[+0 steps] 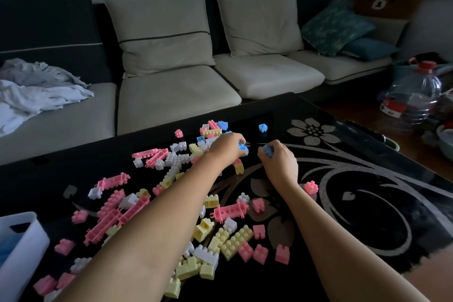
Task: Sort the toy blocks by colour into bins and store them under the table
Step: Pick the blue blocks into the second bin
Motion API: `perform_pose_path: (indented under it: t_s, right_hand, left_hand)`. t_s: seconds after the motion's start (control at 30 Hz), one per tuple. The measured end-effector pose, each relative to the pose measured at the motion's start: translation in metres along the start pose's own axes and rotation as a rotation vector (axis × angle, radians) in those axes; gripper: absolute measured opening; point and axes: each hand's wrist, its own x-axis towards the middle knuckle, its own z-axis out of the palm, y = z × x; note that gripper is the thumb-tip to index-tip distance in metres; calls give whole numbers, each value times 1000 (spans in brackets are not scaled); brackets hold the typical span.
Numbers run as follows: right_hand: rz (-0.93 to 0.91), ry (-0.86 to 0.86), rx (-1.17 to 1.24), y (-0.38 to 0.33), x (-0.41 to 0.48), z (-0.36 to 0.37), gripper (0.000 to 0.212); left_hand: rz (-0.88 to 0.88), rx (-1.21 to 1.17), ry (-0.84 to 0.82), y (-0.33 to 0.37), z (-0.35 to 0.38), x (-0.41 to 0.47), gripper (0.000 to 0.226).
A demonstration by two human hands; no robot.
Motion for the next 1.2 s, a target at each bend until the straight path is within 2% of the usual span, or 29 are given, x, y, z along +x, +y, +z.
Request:
perform_pose_path:
  t_s: [0.13, 0.2, 0.33, 0.53, 0.77, 0.9, 0.97, 1.03, 1.1, 1.13, 1.2]
  right_hand:
    - [13, 2, 29, 1, -1, -1, 25]
    - [21, 4, 49, 2, -1, -1, 25]
    - [51, 14, 115, 2, 0, 0, 25]
    - [90, 49, 214, 4, 0, 0, 25]
    - [74, 2, 309, -1, -20, -9, 19]
    - [63, -103, 252, -5, -27, -15, 19]
    - [192, -127, 384, -18, -31, -24, 24]
    - [478, -204, 714, -41, -37, -33, 26]
    - [722, -434, 1124, -65, -47, -38, 24]
    - [763, -564, 1259, -76, -53, -39, 25]
    - [773, -767, 1370, -100, -68, -38, 33]
  left_hand:
    - [14, 190, -51, 7, -1, 0, 24]
    - [28, 197, -57, 6, 0, -3, 23]
    - [-5, -62, -58, 1, -3, -7, 21]
    - [-161, -468, -194, -6, -12, -23, 26]
    - [-190, -434, -127, -21, -30, -59, 23]
    - [-200, -463, 0, -25, -48, -92, 24]
    - [-206, -548, 20, -27, -58, -113, 22]
    - [-212, -632, 16, -31, -70, -137, 18]
    - [-219, -713, 47, -39, -84, -163, 15]
    - [-229, -781, 69, -43, -90, -175, 14]
    - [-291, -933, 109, -54, -105, -203, 10]
